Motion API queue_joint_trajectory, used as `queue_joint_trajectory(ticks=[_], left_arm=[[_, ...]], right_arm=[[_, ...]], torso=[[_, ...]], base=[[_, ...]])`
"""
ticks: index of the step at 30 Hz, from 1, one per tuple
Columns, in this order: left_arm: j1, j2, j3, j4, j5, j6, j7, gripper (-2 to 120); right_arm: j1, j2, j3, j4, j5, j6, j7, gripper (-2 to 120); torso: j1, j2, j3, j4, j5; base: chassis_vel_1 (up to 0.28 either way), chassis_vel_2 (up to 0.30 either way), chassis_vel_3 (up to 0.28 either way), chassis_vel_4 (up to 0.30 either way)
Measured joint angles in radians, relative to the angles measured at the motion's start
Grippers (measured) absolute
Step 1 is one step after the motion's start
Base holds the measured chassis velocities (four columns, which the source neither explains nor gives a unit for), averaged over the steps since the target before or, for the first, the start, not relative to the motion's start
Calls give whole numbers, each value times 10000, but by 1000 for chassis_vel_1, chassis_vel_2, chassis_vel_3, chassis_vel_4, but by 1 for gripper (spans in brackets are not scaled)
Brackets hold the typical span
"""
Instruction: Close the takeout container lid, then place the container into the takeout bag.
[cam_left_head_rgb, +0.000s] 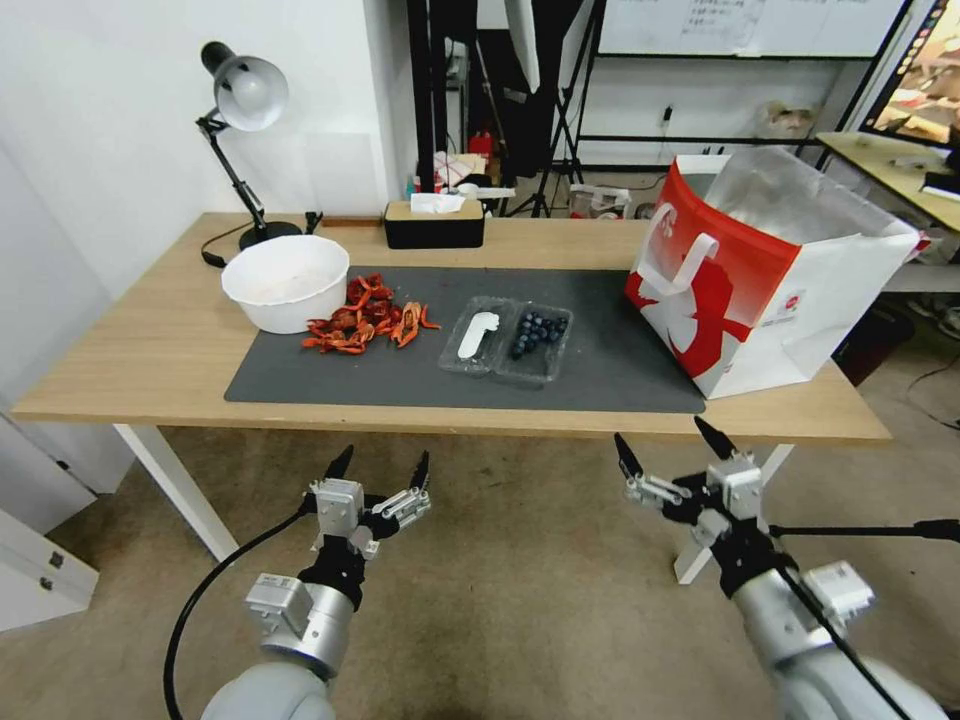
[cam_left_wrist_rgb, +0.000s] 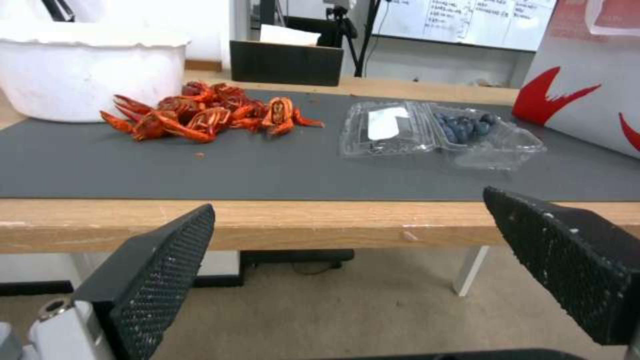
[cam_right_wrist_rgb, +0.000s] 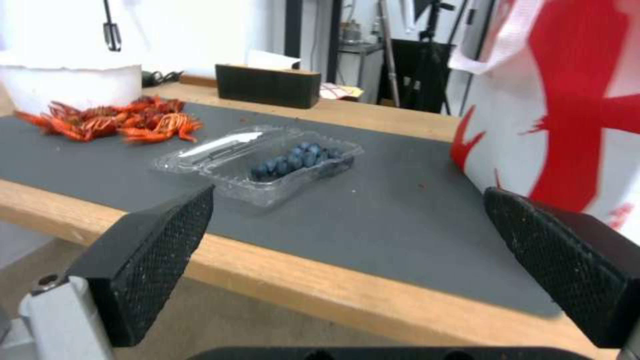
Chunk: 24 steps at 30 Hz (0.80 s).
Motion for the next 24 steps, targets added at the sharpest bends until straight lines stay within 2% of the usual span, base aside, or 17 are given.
queue_joint_trajectory(ticks=[4,12,14,20,22,24], left_arm=[[-2,-93,-78,68,25,-10,-1,100],[-10,-221,-146,100,57,-11,-8,100],[1,-405,-279,126,92,-11,-15,100],[53,-548,-414,178,105,-33,-24,100],[62,-649,-487,238,107,-71,-29,100],[61,-673,-497,253,107,-75,-30,100]], right_arm=[[1281,-725,-508,-985,346,-97,130,100],[2087,-1162,-957,-1654,634,-133,160,100],[3190,-1712,-1717,-2523,857,-212,161,100],[4182,-1963,-2512,-3151,848,-531,184,100],[4810,-1967,-3084,-3473,754,-933,246,100],[4949,-1949,-3224,-3555,672,-1069,273,100]], torso=[[2,0,0,2,0],[2,0,0,-1,-3],[3,0,1,1,-1],[3,0,0,1,-2],[3,0,0,3,-2],[3,-1,0,1,-3]], base=[[0,0,0,0],[0,0,0,0],[0,0,0,0],[0,0,0,0],[0,0,0,0],[0,0,0,0]])
